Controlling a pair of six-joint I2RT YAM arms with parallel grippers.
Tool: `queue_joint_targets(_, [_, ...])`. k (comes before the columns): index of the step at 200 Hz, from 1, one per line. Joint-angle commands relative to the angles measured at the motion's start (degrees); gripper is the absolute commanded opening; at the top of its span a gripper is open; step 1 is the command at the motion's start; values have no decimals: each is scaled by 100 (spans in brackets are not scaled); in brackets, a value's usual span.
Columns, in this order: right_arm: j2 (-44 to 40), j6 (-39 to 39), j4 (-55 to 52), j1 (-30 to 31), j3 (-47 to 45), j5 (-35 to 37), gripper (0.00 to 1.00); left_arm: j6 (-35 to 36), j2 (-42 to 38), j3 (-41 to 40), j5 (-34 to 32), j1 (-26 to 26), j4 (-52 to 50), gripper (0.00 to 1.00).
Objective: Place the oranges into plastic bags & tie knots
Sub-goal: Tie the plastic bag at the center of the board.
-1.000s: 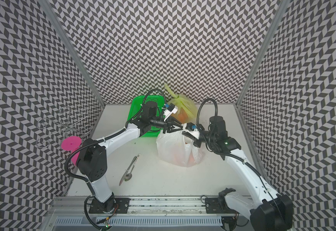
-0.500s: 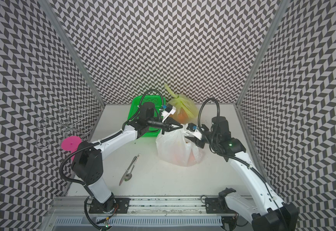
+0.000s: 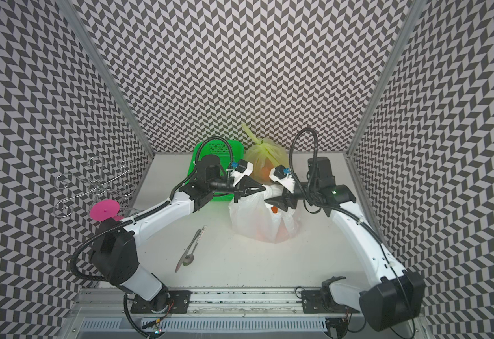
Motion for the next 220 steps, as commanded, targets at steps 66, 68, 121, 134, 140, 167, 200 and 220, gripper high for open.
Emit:
queue_joint_targets(66, [215, -190, -289, -19, 364, 12, 46, 496, -197, -31, -289, -85, -268, 0])
queue_joint_targets(68, [213, -181, -279, -17, 369, 29, 46, 499, -197, -31, -300, -85, -268, 0])
queue_joint_targets(121, [57, -110, -9, 61, 283, 867, 11, 297, -190, -3, -379, -105, -261, 0])
queue_joint_targets(134, [-77, -73, 188, 129, 195, 1193, 4, 192, -210, -5, -418, -105, -242, 0])
queue_joint_targets(140, [-157, -67, 343, 187, 127, 1398, 2, 127, -222, -13, -440, -103, -241, 0])
queue_joint_targets(167, [-713, -235, 1604, 688, -543, 2723, 0, -173, -311, -67, -227, -82, -303, 15])
queue_joint_targets(200, [-1038, -238, 3308, 822, -1334, 2583, 0, -47, -498, 30, 207, 162, -923, 50])
queue_joint_targets(220, [-993, -350, 3846, 822, -1612, 2261, 0, 668, -711, 48, 330, 319, -1681, 65])
